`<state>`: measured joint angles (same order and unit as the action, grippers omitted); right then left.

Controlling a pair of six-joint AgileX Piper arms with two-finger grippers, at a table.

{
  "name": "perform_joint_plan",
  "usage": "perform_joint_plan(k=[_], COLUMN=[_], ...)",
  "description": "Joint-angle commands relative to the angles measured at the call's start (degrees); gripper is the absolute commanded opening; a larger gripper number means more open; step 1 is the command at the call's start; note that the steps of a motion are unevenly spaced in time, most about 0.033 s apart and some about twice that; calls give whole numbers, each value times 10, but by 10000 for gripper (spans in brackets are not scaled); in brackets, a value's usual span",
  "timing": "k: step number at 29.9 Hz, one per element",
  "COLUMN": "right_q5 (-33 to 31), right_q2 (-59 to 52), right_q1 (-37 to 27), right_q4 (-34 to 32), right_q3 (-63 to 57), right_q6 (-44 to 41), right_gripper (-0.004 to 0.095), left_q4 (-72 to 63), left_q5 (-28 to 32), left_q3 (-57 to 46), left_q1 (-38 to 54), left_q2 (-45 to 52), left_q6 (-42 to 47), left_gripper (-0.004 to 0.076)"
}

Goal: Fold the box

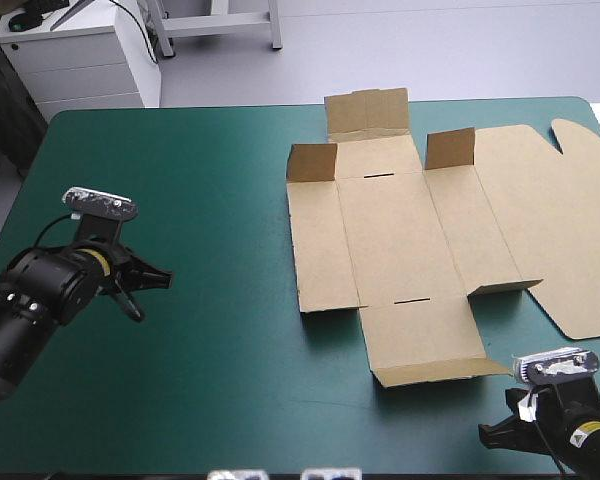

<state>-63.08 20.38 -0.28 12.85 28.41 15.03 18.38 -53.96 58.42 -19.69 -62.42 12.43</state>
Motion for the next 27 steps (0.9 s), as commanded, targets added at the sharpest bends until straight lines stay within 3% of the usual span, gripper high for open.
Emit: perform_joint_plan(k=[1,7,15,27], right_q5=[24,24,24,24], right_q2=[5,5,5,5], right_q1=[2,2,2,2], right_q4=[8,7,5,-1], right_q3=[16,16,16,16], right_q6=[3,3,3,5], right_gripper=[-19,-19,-19,-19], left_q4=[7,-100,-447,-801], left_q5=[49,75,107,80], left_q3=[46,81,82,82], left_q1=[-1,61,183,205], left_q2=[-33,-102,-158,-269], left_q6=[6,-33,-231,-422], left_gripper=[-8,-8,-8,-8])
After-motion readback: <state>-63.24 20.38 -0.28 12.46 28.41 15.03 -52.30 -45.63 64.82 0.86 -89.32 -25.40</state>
